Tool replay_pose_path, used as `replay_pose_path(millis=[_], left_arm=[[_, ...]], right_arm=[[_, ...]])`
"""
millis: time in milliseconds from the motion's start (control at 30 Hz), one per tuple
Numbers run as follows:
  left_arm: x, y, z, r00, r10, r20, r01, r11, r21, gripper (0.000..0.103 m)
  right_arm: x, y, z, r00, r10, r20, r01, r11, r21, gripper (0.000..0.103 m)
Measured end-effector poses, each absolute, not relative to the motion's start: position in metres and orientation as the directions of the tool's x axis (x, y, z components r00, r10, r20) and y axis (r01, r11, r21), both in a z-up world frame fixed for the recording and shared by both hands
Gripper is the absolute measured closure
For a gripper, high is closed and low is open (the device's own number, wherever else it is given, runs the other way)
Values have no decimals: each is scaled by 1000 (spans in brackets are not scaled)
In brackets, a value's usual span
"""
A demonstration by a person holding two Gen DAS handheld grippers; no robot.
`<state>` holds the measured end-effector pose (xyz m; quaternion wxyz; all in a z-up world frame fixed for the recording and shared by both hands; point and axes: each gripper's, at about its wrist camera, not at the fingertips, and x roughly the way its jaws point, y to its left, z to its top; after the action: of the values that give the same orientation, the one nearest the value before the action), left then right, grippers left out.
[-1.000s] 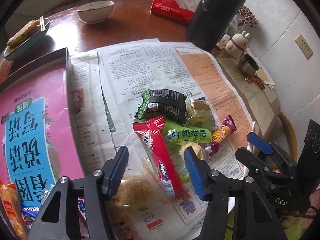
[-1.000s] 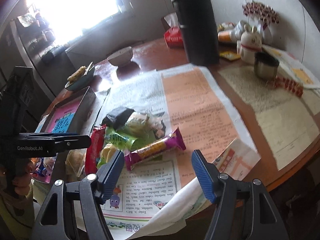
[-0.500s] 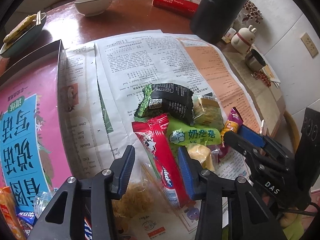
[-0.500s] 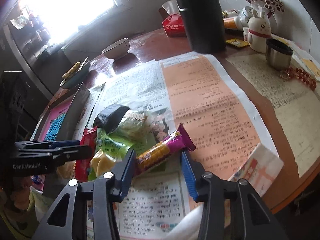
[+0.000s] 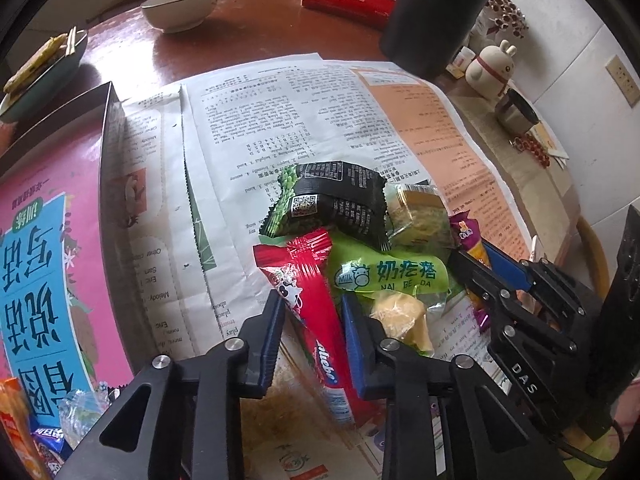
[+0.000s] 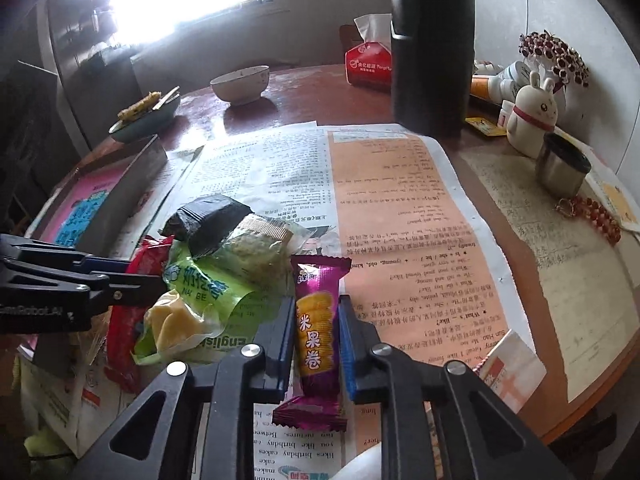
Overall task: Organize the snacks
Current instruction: 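Grasp the red sausage stick with the left tool while the right tool grasps a purple fruit bar, then carry the red sausage stick and purple fruit bar over the pink tray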
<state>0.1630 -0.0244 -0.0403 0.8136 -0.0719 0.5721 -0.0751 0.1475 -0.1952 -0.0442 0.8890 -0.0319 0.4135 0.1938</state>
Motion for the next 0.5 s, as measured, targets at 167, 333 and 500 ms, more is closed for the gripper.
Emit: replay_pose_path(millis=[167,333,500], left_arm=[[161,-25,-37,350,-210,-913,46,977,-207,86],[153,-19,-24,390,-228,-892,40,972,-231,88],[144,-16,-2,445,-254,-859,46,964,-262,88]], right_arm=[[142,-199,-39,587,372,-719,-389,909,152,82],[136,-208,-28,608,403,-684,-389,902,186,82],[130,-214,-13,638,432,-638,-392,895,213,82]])
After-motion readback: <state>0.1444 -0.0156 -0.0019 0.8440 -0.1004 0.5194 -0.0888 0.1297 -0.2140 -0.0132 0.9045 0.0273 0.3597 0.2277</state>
